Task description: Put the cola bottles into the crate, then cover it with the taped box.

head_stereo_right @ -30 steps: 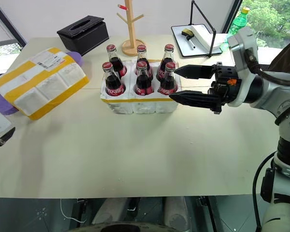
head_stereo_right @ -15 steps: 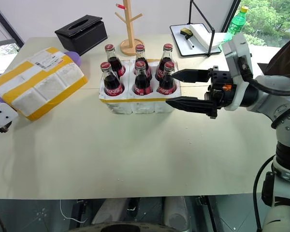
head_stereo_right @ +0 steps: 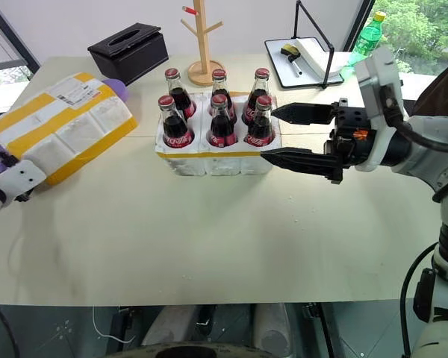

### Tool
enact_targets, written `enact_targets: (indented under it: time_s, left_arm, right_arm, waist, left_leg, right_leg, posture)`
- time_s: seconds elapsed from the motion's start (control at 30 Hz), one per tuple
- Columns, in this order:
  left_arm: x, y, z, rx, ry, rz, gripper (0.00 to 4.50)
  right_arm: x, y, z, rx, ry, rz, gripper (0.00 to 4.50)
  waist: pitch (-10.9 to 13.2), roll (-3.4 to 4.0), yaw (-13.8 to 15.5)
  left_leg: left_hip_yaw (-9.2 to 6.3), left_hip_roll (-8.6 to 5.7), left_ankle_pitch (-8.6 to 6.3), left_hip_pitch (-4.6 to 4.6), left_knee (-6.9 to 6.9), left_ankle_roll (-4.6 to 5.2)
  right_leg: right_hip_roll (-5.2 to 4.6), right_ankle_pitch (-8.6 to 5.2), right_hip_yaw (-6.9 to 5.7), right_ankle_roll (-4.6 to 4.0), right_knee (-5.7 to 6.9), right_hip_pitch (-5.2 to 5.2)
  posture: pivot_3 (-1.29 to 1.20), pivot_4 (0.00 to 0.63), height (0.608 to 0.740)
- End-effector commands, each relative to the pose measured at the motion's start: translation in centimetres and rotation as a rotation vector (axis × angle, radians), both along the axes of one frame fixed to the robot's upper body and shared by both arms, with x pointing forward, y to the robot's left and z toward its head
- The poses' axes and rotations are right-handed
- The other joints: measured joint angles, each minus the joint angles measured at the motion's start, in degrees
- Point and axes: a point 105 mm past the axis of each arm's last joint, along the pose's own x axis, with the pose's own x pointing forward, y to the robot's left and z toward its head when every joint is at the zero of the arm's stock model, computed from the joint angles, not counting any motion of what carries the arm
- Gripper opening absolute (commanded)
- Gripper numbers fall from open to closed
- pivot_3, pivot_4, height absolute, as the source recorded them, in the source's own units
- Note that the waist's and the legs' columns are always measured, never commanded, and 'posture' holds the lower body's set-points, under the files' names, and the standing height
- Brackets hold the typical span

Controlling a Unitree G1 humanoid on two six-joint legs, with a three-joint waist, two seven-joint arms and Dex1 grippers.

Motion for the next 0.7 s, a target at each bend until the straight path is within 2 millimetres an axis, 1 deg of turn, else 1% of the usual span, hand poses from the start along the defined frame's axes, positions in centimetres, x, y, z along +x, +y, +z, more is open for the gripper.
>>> enact_targets:
  time_s: [0.03,0.1,0.2,0.3,0.4,0.53,0.6,0.7]
  left_arm:
    - [0.2,0.4,0.7,0.01,-0.026,0.001,4.24]
    - [0.1,0.7,0.8,-0.008,-0.034,0.01,3.7]
    - [-0.2,1.2,1.1,-0.007,-0.039,0.019,2.17]
    - [-0.3,1.7,1.8,0.006,-0.053,0.036,0.82]
    - [-0.2,1.9,3.1,0.019,-0.093,0.041,0.82]
    - [0.4,1.6,5.3,0.037,-0.147,0.017,0.82]
    - [0.9,1.1,7.0,0.045,-0.18,-0.006,0.82]
    - [1.8,-0.4,9.9,0.063,-0.235,-0.07,0.82]
  right_arm:
    - [-0.5,-0.2,1.1,-0.006,-0.078,-0.028,4.49]
    - [-0.3,-0.4,0.9,-0.012,-0.068,-0.047,4.5]
    - [-0.6,-0.6,0.6,-0.024,-0.049,-0.043,4.5]
    - [-0.5,-1.0,0.5,-0.024,-0.015,-0.052,4.5]
    - [-0.5,-1.3,0.6,-0.031,-0.007,-0.062,4.5]
    - [-0.5,-1.5,0.7,-0.051,-0.033,-0.069,4.5]
    - [-0.3,-1.6,0.8,-0.054,-0.036,-0.076,4.5]
    - [-0.1,-1.9,0.8,-0.057,-0.037,-0.097,4.5]
  waist:
    - [0.0,0.0,-0.1]
    - [0.0,0.0,-0.1]
    - [0.0,0.0,-0.1]
    - [0.0,-0.02,0.0]
    - [0.0,-0.01,-0.1]
    - [0.0,-0.04,0.0]
    - [0.0,-0.05,0.0]
    - [-0.1,-0.12,0.1]
  left_leg:
    - [0.0,0.0,0.0,0.0,0.0,0.0]
    - [0.02,0.0,0.0,0.0,0.0,0.0]
    - [0.02,0.01,0.0,0.0,0.0,0.0]
    - [0.04,0.0,0.0,0.0,0.02,0.0]
    - [0.05,0.0,0.0,0.0,0.03,0.01]
    - [0.04,0.01,0.0,0.0,0.04,0.01]
    - [0.05,0.01,0.0,0.0,0.05,0.01]
    - [0.05,0.01,0.0,-0.02,0.07,0.01]
  right_leg:
    - [0.0,0.0,0.0,0.0,0.0,-0.01]
    - [0.0,0.0,0.01,0.0,0.01,-0.02]
    - [0.0,0.0,0.01,0.0,0.03,-0.03]
    - [-0.01,0.0,0.02,0.0,0.04,-0.02]
    - [-0.01,0.0,0.02,0.0,0.05,-0.02]
    - [0.0,0.0,0.02,0.0,0.05,-0.02]
    - [-0.01,0.0,0.02,0.0,0.05,-0.02]
    - [0.0,0.0,0.01,0.0,0.06,-0.02]
  posture:
    - [0.0,0.15,0.736]
    - [0.0,0.15,0.736]
    - [0.0,0.15,0.736]
    - [0.0,0.15,0.736]
    - [0.0,0.15,0.736]
    - [0.0,0.15,0.736]
    - [0.0,0.15,0.736]
    - [0.0,0.15,0.736]
